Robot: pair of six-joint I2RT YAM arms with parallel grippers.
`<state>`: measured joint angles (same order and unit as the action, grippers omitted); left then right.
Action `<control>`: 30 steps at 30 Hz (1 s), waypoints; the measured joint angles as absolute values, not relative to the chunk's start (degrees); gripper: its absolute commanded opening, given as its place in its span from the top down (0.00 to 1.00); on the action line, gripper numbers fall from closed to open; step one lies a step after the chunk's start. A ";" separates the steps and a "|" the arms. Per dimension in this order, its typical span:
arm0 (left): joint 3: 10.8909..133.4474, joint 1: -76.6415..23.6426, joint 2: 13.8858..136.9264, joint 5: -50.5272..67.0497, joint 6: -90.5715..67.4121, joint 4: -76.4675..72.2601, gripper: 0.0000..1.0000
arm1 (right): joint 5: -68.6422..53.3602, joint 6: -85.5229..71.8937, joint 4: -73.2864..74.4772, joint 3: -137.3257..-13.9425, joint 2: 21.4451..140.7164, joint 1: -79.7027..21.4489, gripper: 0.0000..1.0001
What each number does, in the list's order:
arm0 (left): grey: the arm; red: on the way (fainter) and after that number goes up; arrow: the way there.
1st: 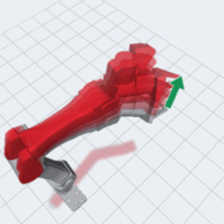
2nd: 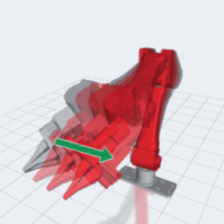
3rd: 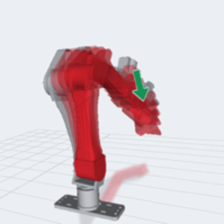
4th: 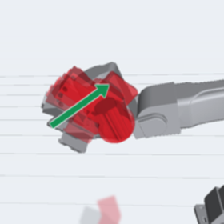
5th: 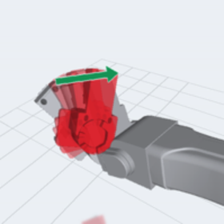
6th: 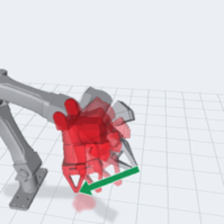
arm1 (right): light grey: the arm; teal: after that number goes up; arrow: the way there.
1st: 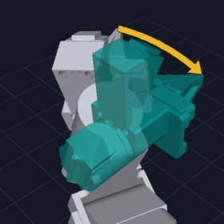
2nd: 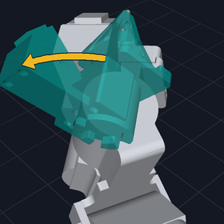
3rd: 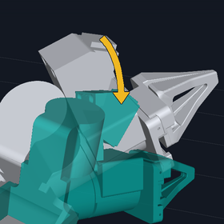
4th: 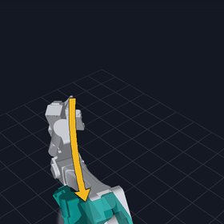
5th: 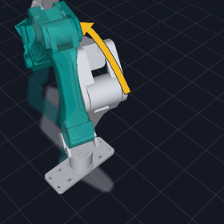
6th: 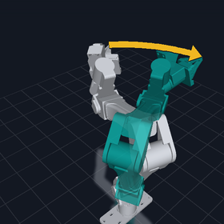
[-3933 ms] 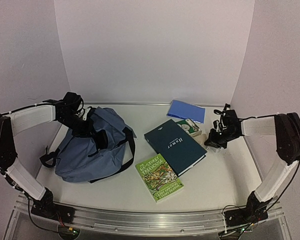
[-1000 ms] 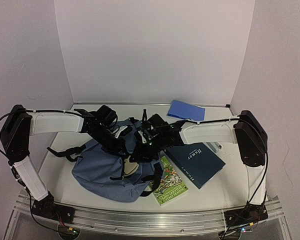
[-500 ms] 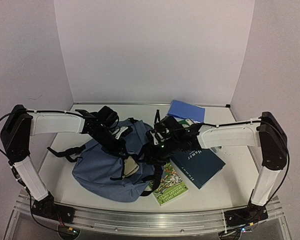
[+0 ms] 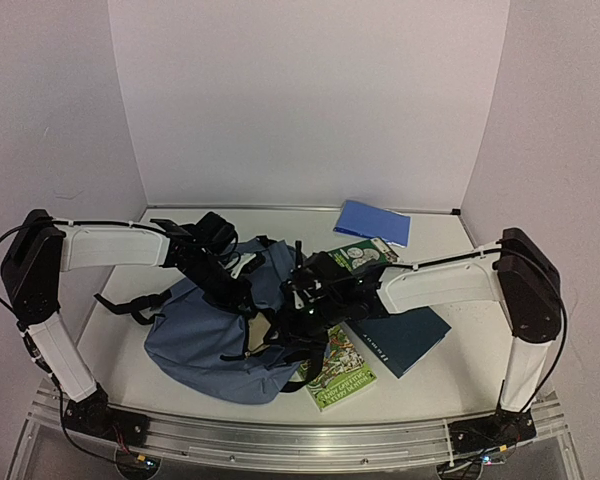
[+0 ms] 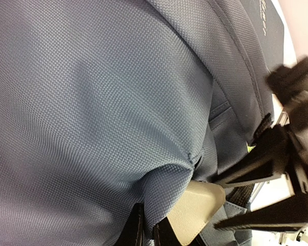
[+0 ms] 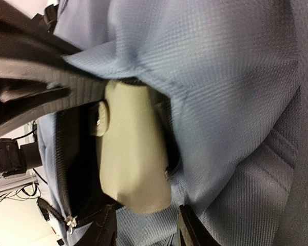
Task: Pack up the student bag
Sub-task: Place the personal item in the student bag.
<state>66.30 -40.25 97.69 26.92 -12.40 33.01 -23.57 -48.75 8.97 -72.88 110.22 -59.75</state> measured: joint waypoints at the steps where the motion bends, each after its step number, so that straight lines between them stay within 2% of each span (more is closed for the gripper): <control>1: 66.30 -40.25 97.69 26.89 -12.40 33.02 1.00 | -23.59 -48.85 8.71 -72.89 110.56 -59.69 0.62; 6: 66.30 -40.25 97.69 26.98 -12.40 33.04 1.00 | -23.57 -49.42 7.60 -73.17 111.14 -59.66 0.67; 15: 66.30 -40.08 97.71 27.22 -12.38 33.58 1.00 | -24.18 -51.11 5.19 -74.36 114.06 -59.66 0.85; 20: 66.30 -39.76 98.05 27.39 -12.34 34.04 1.00 | -24.37 -51.92 2.73 -74.63 115.70 -59.66 0.99; 30: 66.32 -39.62 98.59 25.82 -11.83 34.06 1.00 | -24.91 -53.94 -5.00 -74.67 116.31 -60.21 1.00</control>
<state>66.32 -39.62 98.59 25.82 -11.83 34.06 -24.91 -53.94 -5.00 -74.67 116.31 -60.21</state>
